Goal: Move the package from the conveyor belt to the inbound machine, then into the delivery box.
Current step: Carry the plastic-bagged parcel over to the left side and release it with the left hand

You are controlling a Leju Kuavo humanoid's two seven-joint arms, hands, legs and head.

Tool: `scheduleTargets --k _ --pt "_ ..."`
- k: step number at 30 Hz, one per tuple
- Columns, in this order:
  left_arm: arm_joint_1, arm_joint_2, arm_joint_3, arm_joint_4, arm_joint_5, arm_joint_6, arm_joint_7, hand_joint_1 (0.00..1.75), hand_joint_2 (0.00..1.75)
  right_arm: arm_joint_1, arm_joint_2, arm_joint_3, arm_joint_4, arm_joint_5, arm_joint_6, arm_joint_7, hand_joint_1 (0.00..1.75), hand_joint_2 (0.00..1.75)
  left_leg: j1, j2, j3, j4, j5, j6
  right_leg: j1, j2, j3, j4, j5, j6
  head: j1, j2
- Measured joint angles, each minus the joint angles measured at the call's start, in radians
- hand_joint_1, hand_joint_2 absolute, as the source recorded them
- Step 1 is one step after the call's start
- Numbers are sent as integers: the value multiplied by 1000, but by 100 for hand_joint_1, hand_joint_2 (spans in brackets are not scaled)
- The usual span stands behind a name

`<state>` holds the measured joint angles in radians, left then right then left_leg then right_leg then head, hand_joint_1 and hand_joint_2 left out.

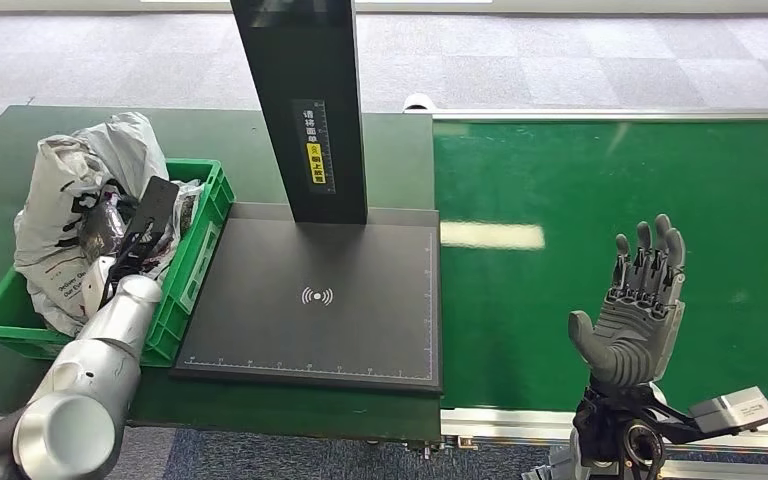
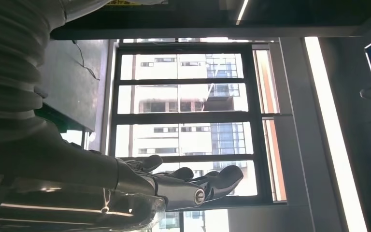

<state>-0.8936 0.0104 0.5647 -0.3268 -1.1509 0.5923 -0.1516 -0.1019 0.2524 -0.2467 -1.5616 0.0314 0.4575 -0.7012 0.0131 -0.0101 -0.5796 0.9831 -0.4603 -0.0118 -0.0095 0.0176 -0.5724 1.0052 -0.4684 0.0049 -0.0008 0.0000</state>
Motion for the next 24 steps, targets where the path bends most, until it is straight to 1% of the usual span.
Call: scheduleTargets --k 2,5,10,13,15,17,19,22,24 --pt "-22 -14 54 -8 46 3 -64 0 175 0 0 -1 -2 4 -7 0 0 175 0 1 0 0 0 0 0 0 0 0 0 0 0 0" --pt "-53 -31 107 -18 72 6 -105 0 175 1 0 -5 -4 8 -14 0 0 175 0 1 -1 1 0 0 0 0 -1 0 0 0 0 0" --pt "-79 -62 143 -41 112 14 -196 0 175 2 3 -10 -7 15 -23 0 0 175 0 0 -3 1 0 0 0 0 -3 0 0 0 0 0" --pt "-84 -77 151 -53 128 13 -228 0 175 3 5 -12 -8 15 -27 0 0 175 0 1 -3 1 0 0 0 0 -4 0 0 0 0 0" --pt "-84 -89 156 -63 164 -13 -277 0 175 5 5 -15 -8 14 -31 0 0 175 0 0 -4 1 0 0 0 0 -4 0 0 0 0 0" --pt "-82 -108 160 -81 222 -64 -354 0 175 12 5 -20 -12 9 -36 0 0 175 0 -1 -5 1 0 0 0 0 -4 0 0 0 0 0" --pt "-75 -127 162 -99 268 -104 -410 0 175 23 5 -25 -18 4 -38 0 0 175 0 -1 -5 1 0 0 0 -1 -4 0 0 0 0 0" --pt "-59 -153 162 -123 306 -136 -451 0 175 36 5 -31 -25 -1 -39 0 0 175 0 0 -5 1 0 0 0 -1 -5 0 0 0 0 0" --pt "-37 -172 155 -150 358 -183 -488 0 175 42 5 -33 -28 -2 -40 0 0 175 0 0 -5 1 -1 0 -1 0 -5 0 0 0 0 0"
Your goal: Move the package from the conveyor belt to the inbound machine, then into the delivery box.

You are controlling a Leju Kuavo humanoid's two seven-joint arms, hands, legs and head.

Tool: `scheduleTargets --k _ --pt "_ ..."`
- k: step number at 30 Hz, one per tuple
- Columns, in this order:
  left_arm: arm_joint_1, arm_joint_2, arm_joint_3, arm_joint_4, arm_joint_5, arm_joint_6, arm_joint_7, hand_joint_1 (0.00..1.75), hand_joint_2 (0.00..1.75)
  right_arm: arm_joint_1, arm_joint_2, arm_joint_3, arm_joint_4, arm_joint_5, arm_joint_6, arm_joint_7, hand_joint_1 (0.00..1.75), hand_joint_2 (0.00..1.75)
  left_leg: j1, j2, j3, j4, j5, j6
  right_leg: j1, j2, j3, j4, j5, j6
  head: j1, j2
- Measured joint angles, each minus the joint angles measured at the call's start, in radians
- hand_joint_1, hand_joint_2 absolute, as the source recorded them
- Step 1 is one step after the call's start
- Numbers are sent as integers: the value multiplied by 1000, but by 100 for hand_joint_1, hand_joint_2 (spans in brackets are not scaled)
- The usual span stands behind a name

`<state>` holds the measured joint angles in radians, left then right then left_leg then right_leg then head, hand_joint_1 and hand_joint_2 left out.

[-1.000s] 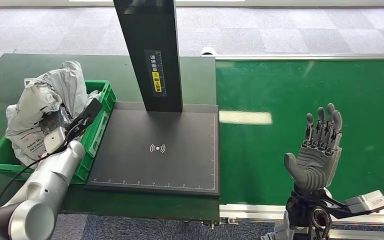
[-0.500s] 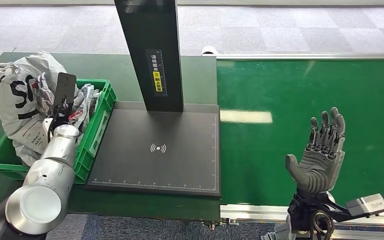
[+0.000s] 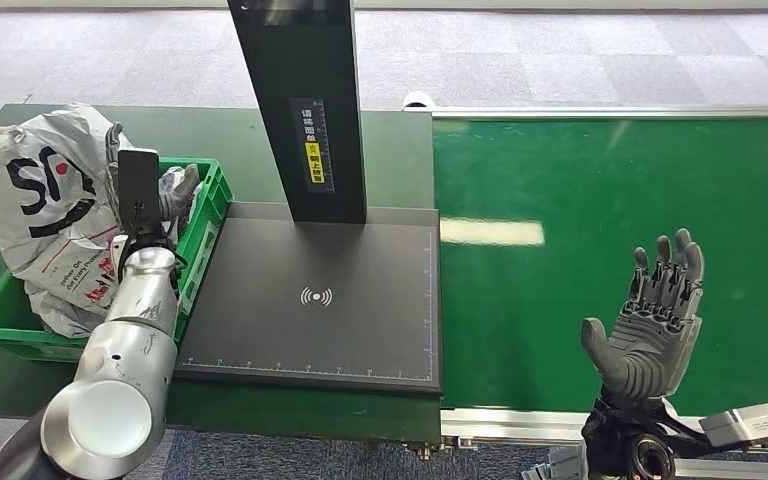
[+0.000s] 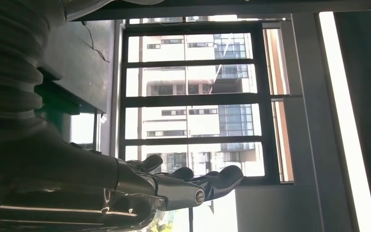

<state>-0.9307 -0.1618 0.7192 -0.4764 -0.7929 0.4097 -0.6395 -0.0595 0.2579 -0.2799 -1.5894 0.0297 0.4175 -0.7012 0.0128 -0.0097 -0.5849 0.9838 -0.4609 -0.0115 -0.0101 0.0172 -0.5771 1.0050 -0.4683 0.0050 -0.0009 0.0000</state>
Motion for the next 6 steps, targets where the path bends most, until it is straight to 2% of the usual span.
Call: scheduleTargets --k 2,6 --pt "52 -26 -30 -68 108 -84 -39 0 175 6 0 -4 -1 -1 -1 0 0 175 0 0 0 0 0 0 0 0 0 0 0 0 0 0" --pt "221 -78 -159 -268 368 -259 -60 0 175 8 -1 -10 4 0 2 0 0 175 0 1 -1 0 -1 0 0 0 -1 0 -1 0 0 0"
